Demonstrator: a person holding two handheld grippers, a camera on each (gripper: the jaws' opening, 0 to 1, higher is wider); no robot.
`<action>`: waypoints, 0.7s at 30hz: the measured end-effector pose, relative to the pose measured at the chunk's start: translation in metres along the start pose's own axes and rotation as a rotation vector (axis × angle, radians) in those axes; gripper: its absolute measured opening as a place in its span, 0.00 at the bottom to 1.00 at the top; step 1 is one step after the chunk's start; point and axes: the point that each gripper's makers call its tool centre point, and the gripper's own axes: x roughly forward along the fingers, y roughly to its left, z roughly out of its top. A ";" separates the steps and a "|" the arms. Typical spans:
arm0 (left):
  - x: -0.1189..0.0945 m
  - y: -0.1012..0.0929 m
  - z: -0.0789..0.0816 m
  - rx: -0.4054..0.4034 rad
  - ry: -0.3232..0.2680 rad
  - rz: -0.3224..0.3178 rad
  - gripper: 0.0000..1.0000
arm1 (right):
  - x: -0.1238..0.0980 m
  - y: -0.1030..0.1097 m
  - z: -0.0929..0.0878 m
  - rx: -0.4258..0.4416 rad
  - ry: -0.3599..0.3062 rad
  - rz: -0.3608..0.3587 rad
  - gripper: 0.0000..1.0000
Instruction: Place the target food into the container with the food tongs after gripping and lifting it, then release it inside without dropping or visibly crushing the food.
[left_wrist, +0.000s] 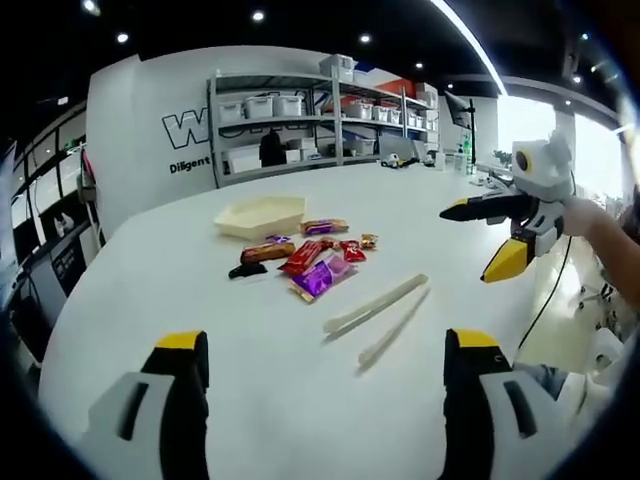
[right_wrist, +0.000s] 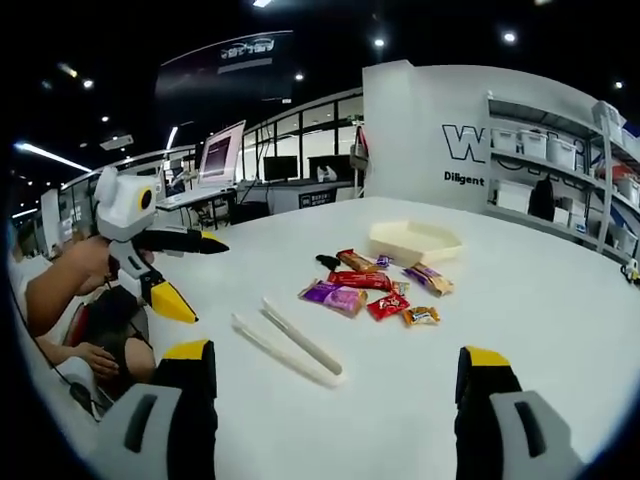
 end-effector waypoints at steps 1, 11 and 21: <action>0.000 0.000 0.000 0.000 0.000 0.000 0.97 | 0.000 0.000 0.000 0.001 0.000 0.000 1.00; 0.002 -0.001 0.002 0.009 0.000 -0.002 0.97 | -0.003 -0.001 -0.002 -0.002 0.002 -0.003 1.00; 0.001 0.001 0.003 0.010 -0.011 0.000 0.96 | 0.001 -0.002 0.000 -0.008 0.002 0.000 1.00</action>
